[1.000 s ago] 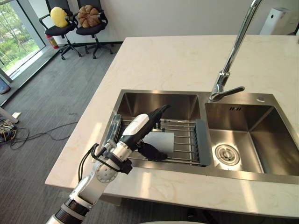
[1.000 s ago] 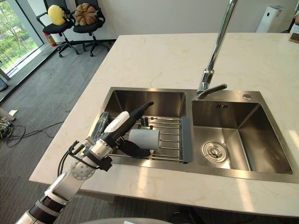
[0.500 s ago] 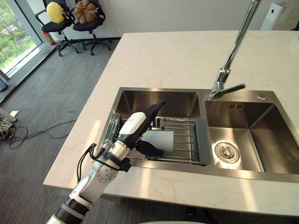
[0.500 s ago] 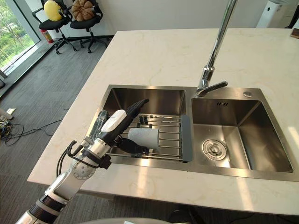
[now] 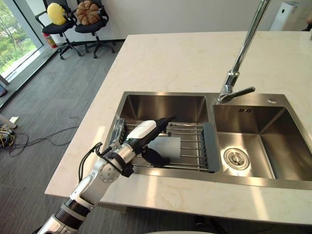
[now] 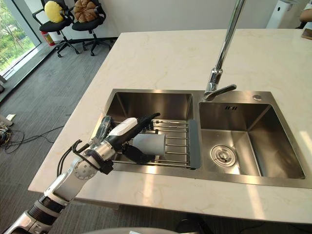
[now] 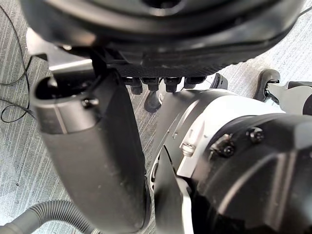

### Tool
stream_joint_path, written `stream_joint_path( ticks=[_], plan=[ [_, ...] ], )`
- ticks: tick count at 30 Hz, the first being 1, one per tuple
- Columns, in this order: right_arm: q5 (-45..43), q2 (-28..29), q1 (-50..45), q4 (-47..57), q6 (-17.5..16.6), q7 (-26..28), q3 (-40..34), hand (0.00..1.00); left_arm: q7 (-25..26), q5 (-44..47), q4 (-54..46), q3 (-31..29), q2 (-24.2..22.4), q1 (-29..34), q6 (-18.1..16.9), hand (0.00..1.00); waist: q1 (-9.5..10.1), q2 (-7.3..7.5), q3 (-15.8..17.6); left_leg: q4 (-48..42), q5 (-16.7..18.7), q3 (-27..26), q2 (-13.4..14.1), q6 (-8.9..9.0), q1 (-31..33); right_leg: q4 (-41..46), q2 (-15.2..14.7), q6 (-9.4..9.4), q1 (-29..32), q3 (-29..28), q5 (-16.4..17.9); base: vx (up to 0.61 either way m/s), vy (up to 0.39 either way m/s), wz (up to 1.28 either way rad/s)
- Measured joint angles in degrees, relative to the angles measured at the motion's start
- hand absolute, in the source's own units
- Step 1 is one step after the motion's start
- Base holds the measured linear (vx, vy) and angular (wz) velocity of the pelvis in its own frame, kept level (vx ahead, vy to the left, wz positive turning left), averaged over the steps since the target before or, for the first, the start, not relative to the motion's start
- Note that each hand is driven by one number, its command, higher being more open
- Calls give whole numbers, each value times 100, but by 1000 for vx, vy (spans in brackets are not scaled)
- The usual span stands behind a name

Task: Walk over to the sink, pick up the cup, carry it to the dishwasher, place the cup inside the dishwasher, then close the dishwasher door

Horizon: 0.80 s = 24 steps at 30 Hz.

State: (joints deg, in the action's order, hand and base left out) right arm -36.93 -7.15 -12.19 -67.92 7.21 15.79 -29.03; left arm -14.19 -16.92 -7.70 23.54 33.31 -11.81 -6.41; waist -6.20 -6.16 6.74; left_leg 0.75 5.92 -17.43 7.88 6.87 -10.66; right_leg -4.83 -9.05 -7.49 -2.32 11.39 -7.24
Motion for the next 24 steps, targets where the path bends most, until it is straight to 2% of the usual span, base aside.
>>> stream_joint_path(
  ticks=[8,14,17,24],
  plan=[
    [5,103,-22,-28,1,0,-210,100,-673,647,3,23,211,-758,61,100,-51,-25,-5,-13,1,-61,-22,0,26,22,-7,-12,80,-99,-11,-26,-18,-4],
    [4,106,-22,-30,1,0,-226,100,-1030,870,2,48,257,-813,128,100,-71,-88,-29,-43,5,-100,-28,-6,54,89,-12,-12,153,-160,-11,-54,-31,-4],
    [6,109,-23,-29,1,2,-350,100,-1128,913,2,49,334,-872,198,100,-70,-143,-67,-57,6,-100,-26,-8,53,105,-14,-12,153,-166,-10,-60,-35,-1],
    [7,107,-30,-31,3,4,-439,100,-1095,908,2,50,479,-1027,227,100,-53,-156,-77,-77,7,-93,-20,-9,59,131,-14,-12,157,-166,-10,-42,-26,0]
  ],
)
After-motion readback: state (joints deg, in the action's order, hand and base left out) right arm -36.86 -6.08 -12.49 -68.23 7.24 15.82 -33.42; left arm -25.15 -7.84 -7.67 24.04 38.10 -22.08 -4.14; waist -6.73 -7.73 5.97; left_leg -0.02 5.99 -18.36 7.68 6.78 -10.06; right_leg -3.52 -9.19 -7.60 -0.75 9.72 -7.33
